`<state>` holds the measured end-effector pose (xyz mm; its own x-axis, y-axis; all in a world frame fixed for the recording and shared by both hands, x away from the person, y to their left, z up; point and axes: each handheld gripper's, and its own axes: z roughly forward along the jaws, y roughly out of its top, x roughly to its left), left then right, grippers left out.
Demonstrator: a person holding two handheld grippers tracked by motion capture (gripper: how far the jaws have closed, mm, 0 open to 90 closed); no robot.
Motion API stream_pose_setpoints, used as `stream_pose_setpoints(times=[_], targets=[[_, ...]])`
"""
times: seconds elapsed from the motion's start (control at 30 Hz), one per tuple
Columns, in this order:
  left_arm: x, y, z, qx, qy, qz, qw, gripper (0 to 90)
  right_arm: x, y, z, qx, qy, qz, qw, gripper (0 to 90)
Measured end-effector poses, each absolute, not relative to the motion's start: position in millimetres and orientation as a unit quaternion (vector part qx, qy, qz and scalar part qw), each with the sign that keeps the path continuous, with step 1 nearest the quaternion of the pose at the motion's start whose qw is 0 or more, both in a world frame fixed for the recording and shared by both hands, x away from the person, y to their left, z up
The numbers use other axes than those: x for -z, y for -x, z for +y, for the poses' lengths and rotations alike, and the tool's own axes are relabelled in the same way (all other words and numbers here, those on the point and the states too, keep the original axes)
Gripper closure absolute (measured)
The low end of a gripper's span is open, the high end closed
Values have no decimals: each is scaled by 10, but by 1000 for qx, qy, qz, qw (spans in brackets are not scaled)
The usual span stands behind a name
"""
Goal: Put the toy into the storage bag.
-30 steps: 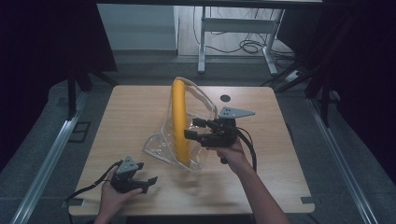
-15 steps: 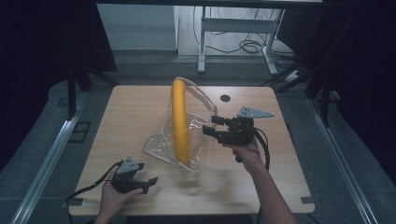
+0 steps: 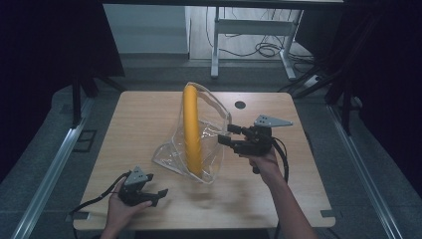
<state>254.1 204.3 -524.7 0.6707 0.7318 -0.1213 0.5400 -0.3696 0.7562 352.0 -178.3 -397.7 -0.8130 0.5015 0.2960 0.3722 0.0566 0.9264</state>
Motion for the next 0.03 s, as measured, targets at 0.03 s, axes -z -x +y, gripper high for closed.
stream_pose_setpoints(times=[0.03], targets=[[5248,-2542,2042,-118,-820,388,404,181,3983,-3519,-1786,-616,-302,726,55,335]])
